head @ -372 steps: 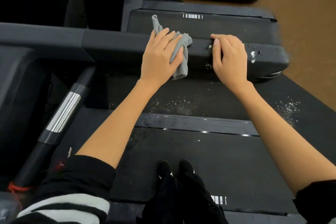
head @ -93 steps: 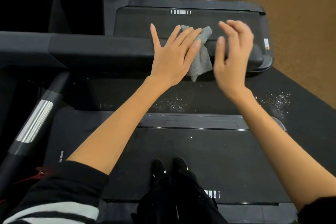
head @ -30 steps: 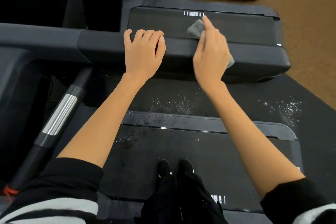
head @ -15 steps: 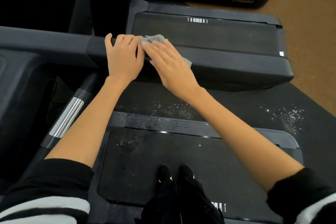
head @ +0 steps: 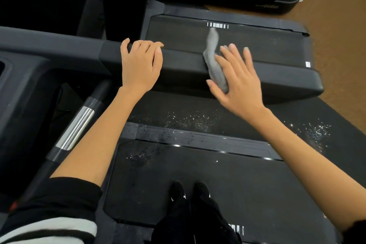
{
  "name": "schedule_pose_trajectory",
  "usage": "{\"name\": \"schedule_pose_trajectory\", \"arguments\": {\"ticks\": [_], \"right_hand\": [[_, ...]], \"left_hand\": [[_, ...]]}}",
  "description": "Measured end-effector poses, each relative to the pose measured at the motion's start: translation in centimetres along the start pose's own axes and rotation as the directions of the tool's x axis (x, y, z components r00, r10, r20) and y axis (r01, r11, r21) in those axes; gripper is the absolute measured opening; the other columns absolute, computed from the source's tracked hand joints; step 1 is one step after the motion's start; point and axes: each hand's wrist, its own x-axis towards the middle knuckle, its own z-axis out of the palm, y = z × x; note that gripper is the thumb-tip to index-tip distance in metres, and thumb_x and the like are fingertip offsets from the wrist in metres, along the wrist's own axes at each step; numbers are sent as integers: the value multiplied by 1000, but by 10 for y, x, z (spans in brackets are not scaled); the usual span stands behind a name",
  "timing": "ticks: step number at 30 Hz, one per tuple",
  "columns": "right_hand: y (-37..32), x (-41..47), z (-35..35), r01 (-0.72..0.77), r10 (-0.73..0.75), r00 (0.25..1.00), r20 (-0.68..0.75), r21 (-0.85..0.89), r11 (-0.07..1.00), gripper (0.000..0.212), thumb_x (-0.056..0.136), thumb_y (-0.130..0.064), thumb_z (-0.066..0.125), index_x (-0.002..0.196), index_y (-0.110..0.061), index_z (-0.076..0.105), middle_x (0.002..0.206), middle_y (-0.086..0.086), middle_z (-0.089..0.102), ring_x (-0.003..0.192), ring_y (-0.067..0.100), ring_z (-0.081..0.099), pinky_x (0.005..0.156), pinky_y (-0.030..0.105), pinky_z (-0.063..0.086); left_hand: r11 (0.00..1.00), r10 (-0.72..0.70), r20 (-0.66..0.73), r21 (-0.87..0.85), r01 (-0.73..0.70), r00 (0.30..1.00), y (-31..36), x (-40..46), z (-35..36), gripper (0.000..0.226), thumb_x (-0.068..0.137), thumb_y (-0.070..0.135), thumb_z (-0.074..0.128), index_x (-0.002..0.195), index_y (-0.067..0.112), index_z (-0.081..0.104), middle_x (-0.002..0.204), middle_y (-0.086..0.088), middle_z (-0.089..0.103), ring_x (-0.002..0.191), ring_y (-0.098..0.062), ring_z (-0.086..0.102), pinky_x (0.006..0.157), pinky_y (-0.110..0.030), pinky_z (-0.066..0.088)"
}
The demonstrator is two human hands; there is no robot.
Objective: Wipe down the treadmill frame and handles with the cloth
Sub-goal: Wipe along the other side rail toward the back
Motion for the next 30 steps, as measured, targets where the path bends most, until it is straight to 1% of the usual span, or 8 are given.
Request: {"name": "schedule_pose_trajectory", "arguments": {"ticks": [4, 7, 10, 13, 15, 19, 22, 30], "right_hand": [[-36, 18, 24, 62, -61, 995, -80, 18, 998, 40, 99, -16, 52, 133, 5, 52, 135, 24, 54, 134, 42, 43, 116, 53, 27], [-60, 30, 38, 161, -161, 980, -118, -8, 987, 43, 91, 2, 55, 133, 6, 52, 140, 25, 50, 133, 43, 44, 115, 53, 29], [-81, 40, 53, 340, -350, 932, -91, -110, 934, 59, 84, 8, 55, 142, 0, 45, 148, 19, 43, 138, 40, 38, 118, 51, 25], [-94, 46, 62, 465, -477, 879, 20, -261, 846, 65, 89, 6, 34, 152, -9, 27, 157, 9, 31, 144, 34, 29, 120, 48, 18], [-96, 48, 65, 542, -543, 833, 103, -348, 765, 64, 92, 3, 19, 154, -13, 18, 160, 6, 25, 146, 31, 25, 119, 48, 16], [-98, 57, 72, 671, -669, 723, 174, -407, 619, 63, 94, -6, 48, 152, -13, 24, 158, 4, 30, 146, 29, 27, 118, 49, 14], [-98, 58, 69, 729, -704, 665, 250, -425, 537, 64, 92, -10, 52, 151, -13, 29, 158, 3, 31, 146, 28, 26, 118, 47, 12], [-53, 33, 50, 852, -677, 440, 590, -512, 108, 73, 89, -2, 53, 151, -2, 15, 162, 16, 4, 148, 33, -11, 120, 55, -2]], "left_hand": [[999, 24, -11, -45, -25, 1000, -1, 1, -2, 43, 101, 27, 24, 120, 15, 62, 109, 0, 67, 107, -16, 57, 114, -42, 22], [962, -4, -41, -273, -7, 999, -2, 1, -11, 41, 103, 21, 26, 129, 7, 54, 109, -6, 66, 105, -13, 58, 115, -36, 24], [796, -210, -88, -593, 119, 974, -9, 6, -21, 39, 103, 19, 27, 129, 4, 52, 115, -5, 63, 93, 4, 56, 97, -19, 41], [677, -321, -43, -708, 198, 946, -17, 11, -27, 39, 100, 25, 27, 120, 11, 57, 115, -3, 64, 100, 0, 59, 94, -21, 45], [715, -262, -8, -673, 189, 965, -21, 11, -31, 39, 99, 25, 27, 117, 12, 60, 116, -2, 65, 108, -2, 58, 99, -23, 43], [849, -178, 71, -493, 190, 981, -24, 11, -29, 42, 101, 27, 26, 116, 18, 64, 111, 14, 63, 110, 4, 53, 113, -47, 26], [909, -151, 127, -373, 188, 980, -23, 10, -26, 49, 100, 38, 21, 114, 23, 66, 110, 10, 66, 113, -2, 53, 117, -43, 11], [937, -132, 157, -303, 175, 979, -23, 10, -27, 48, 102, 35, 20, 119, 22, 63, 107, 4, 67, 113, -6, 54, 118, -41, 8]]}}
